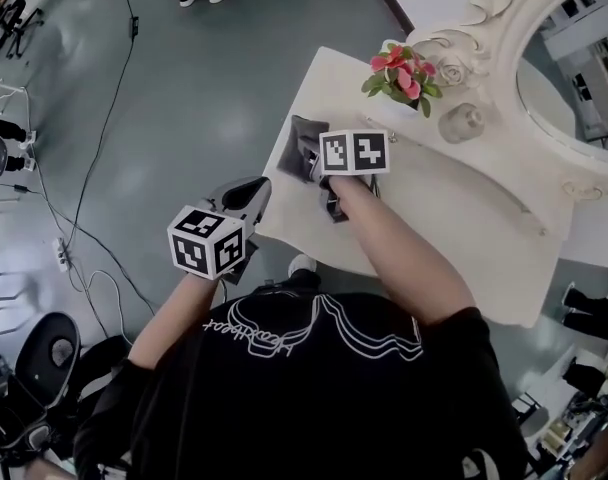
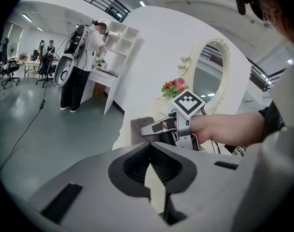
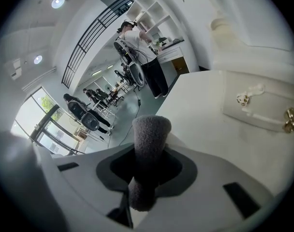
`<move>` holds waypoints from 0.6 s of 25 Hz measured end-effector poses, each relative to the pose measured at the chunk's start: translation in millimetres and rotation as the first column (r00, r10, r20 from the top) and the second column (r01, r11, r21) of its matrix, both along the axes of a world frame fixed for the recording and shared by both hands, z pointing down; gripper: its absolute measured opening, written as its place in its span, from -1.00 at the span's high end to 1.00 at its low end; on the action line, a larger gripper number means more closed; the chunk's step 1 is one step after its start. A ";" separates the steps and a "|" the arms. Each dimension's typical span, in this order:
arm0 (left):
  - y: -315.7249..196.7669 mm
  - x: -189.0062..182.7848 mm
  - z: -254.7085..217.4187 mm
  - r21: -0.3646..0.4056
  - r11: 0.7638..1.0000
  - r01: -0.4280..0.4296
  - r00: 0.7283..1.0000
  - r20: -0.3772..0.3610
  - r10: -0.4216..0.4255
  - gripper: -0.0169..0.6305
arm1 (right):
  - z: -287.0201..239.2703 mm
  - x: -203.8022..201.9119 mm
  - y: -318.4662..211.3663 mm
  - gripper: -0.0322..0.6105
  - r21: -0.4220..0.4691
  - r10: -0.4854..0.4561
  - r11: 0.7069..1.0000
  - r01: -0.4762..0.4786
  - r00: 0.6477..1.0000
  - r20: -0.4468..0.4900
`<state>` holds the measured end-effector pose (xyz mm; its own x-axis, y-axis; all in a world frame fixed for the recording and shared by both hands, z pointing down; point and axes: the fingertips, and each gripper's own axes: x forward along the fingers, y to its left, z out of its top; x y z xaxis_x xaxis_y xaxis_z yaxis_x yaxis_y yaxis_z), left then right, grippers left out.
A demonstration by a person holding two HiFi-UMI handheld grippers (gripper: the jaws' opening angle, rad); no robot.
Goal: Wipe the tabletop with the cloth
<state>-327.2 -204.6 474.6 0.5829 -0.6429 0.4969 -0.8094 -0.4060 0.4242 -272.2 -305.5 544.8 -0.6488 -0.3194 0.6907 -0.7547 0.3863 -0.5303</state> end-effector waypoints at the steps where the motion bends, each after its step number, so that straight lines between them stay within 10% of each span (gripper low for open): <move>1: 0.9 1.0 -0.5 0.001 1.000 -0.003 1.000 0.003 0.003 0.94 | 0.9 2.4 0.8 0.65 -0.002 0.001 1.000 -0.001 1.000 -0.004; 15: 6.3 30.4 -5.1 0.006 0.998 -0.063 0.998 -0.001 0.063 0.94 | 6.6 54.4 10.6 0.65 0.020 0.028 0.999 -0.027 0.997 -0.069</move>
